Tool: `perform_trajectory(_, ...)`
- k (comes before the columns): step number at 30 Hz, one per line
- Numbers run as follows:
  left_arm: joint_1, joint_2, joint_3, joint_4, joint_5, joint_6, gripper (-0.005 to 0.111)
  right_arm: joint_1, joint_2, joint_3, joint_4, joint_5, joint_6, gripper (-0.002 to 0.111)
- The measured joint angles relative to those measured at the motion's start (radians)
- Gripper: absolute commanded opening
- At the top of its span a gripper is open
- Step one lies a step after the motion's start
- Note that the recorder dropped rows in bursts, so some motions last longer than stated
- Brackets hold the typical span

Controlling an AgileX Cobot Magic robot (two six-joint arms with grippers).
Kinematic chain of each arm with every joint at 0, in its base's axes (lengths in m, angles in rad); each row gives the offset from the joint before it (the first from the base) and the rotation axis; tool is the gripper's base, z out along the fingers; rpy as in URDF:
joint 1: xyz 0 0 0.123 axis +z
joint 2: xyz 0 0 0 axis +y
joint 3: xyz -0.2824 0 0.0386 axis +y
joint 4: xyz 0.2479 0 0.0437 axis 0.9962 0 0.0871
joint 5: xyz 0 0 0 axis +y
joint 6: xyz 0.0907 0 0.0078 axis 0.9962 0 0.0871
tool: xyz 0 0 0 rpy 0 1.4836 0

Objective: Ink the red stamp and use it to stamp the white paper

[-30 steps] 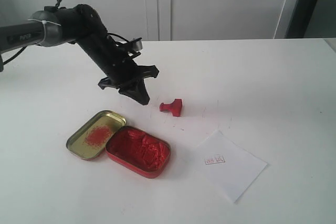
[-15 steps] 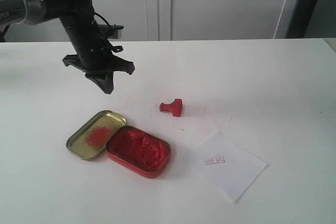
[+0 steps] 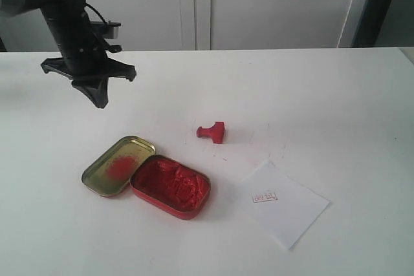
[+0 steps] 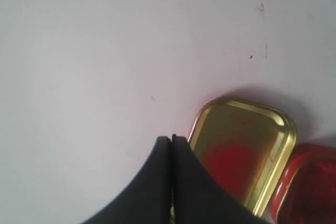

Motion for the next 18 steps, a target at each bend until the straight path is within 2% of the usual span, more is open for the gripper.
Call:
perform_trajectory(7,0.045,-0.074,0.096,0.009,-0.003,-0.002,0.000,0.000,0.000,0.000,0.000,0.000,0.000,0.000)
perform_trajectory(18,0.056,-0.281,0.399,0.036,-0.137,-0.002,0.000,0.000,0.000,0.000,0.000,0.000,0.000,0.000)
